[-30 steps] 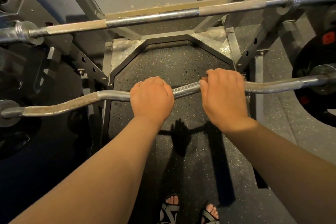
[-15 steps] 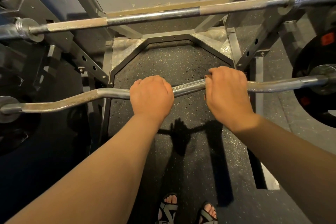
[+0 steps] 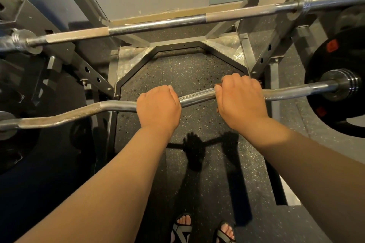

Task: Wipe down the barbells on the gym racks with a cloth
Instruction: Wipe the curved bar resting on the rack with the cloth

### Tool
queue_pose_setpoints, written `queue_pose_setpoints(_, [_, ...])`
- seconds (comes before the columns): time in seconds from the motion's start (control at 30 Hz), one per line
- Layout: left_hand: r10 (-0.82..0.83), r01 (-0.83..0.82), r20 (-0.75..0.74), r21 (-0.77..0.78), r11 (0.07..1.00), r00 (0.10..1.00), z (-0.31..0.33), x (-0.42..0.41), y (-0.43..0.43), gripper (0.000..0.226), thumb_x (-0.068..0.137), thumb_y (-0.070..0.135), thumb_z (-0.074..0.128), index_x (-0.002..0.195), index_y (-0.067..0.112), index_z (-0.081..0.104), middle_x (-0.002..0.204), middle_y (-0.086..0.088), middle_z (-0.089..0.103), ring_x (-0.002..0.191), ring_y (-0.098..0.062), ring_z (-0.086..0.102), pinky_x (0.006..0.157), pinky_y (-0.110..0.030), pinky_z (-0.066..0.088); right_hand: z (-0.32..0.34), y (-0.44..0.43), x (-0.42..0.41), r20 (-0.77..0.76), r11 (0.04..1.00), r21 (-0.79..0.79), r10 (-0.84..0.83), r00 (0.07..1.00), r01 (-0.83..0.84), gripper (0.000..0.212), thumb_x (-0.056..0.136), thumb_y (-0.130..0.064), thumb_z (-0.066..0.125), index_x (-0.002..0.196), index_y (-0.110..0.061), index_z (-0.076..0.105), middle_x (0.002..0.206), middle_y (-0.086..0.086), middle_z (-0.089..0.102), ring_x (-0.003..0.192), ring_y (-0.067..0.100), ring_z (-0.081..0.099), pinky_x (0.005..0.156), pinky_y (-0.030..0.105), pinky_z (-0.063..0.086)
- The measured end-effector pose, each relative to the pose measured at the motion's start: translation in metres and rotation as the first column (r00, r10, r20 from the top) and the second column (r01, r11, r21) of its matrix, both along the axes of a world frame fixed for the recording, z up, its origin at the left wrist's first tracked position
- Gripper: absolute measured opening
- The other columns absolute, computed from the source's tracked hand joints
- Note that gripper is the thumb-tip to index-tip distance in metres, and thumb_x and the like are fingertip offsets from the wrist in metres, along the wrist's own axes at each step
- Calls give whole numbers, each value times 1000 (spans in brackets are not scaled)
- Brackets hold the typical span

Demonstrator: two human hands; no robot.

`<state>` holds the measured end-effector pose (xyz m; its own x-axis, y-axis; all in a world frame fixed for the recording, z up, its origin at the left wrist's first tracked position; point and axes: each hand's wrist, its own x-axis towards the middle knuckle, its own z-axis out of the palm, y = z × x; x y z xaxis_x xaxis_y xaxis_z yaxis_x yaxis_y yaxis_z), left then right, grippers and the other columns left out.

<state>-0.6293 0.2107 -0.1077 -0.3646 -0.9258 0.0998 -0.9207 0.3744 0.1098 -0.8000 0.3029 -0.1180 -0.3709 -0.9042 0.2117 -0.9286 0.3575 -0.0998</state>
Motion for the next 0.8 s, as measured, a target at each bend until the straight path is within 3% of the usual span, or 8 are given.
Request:
queue_pose_setpoints(0.2, [-168,166,27,67,984,985,6,-58,20,25,105,29,29,85,24,43,88,0,60,73,-22,43,68,-40,41,0,-1,-7,-8,1000,24,18,1000,-17,34,108,-37,36,106,-13,60,96,7,61,86,29,55,80,43,39])
queue_pose_setpoints(0.27, [-135,132,33,80,988,990,3,-61,17,27,104,30,28,83,24,43,82,0,58,71,-22,41,75,-42,44,0,3,-12,11,996,37,78,997,-78,33,108,-37,36,109,-14,59,98,6,61,87,28,55,80,43,40])
queue_pose_setpoints(0.33, [-156,151,44,98,984,987,2,-60,17,27,103,29,29,80,23,43,76,3,48,68,-21,41,66,-38,40,5,12,-20,7,992,59,110,994,-110,33,108,-38,35,109,-15,58,97,5,59,85,27,54,77,43,43])
queue_pose_setpoints(0.5, [-199,198,16,31,980,980,6,-55,21,33,104,30,30,75,21,44,72,3,44,63,-19,43,59,-36,33,25,20,-41,-44,967,244,-69,997,77,29,94,-42,59,98,-13,58,83,1,47,73,22,47,67,37,41])
queue_pose_setpoints(0.57, [-190,188,41,39,981,981,4,-57,21,32,101,29,28,74,21,44,69,4,40,59,-18,38,59,-35,30,19,14,-29,-35,974,188,-122,992,127,26,100,-38,52,97,-14,61,82,0,49,75,22,47,74,39,39])
queue_pose_setpoints(0.67, [-173,170,72,46,984,982,2,-61,19,31,98,31,26,76,23,46,70,5,44,56,-18,35,53,-34,23,4,17,-4,81,991,12,-135,987,135,29,107,-30,39,107,-11,61,98,6,58,92,29,51,98,47,39])
queue_pose_setpoints(0.73, [-182,179,73,44,983,981,2,-61,21,30,99,30,26,77,23,46,70,5,43,58,-19,37,55,-34,27,0,28,-4,117,997,-34,-62,991,67,28,108,-30,40,118,-10,57,110,7,57,105,29,50,110,49,35])
queue_pose_setpoints(0.8, [-170,168,44,58,984,984,3,-60,22,30,100,30,27,77,23,44,69,6,37,60,-19,34,64,-37,35,1,38,-17,116,998,-41,53,992,-48,29,109,-32,42,127,-12,55,117,5,58,111,27,51,110,46,34])
